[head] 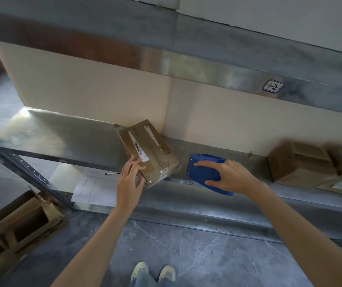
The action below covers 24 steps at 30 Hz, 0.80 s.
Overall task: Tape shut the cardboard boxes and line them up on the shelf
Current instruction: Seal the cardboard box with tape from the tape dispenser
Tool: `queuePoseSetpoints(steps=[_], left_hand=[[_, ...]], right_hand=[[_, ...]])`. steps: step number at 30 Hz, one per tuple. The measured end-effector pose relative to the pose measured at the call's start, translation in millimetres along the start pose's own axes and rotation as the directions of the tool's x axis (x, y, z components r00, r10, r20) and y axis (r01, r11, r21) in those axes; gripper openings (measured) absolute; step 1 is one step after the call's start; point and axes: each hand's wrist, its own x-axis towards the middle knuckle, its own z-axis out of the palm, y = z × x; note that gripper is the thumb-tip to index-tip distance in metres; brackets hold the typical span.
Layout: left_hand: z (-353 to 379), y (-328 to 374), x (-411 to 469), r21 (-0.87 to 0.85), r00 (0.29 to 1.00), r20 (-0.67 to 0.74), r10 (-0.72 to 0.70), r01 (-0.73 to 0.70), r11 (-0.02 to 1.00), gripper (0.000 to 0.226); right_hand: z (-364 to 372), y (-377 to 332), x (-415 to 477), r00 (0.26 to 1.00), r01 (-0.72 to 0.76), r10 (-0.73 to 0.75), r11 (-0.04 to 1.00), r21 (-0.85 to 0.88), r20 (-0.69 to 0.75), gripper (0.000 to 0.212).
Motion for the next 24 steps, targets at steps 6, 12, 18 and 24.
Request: queuePoseSetpoints(steps=[6, 12, 18, 24], left_hand=[[-3.6, -2.0, 0.7, 0.001, 0.998, 0.049, 0.026, -0.026, 1.0, 0.052], [-8.2, -1.4, 2.2, 0.068, 0.995, 0.096, 0.007, -0.013, 0.998, 0.068], [-12.8, -1.5, 6.8, 0.125, 0.996, 0.082, 0.02, -0.031, 0.992, 0.052], [-11.3, -0.3, 9.1, 0.113, 1.0, 0.019, 0.018, -0.02, 0.993, 0.032]], right_hand=[[0.6, 2.5, -0.2, 0.999, -0.004, 0.005, 1.0, -0.03, 0.041, 0.056], [3.9, 4.4, 4.7, 0.998, 0.004, -0.002, 0.999, -0.044, 0.058, 0.057], [2.8, 4.0, 6.3, 0.997, 0.008, -0.005, 0.999, -0.05, 0.074, 0.058], [-1.8, 3.6, 4.7, 0.998, 0.011, -0.007, 0.998, -0.056, 0.063, 0.059]])
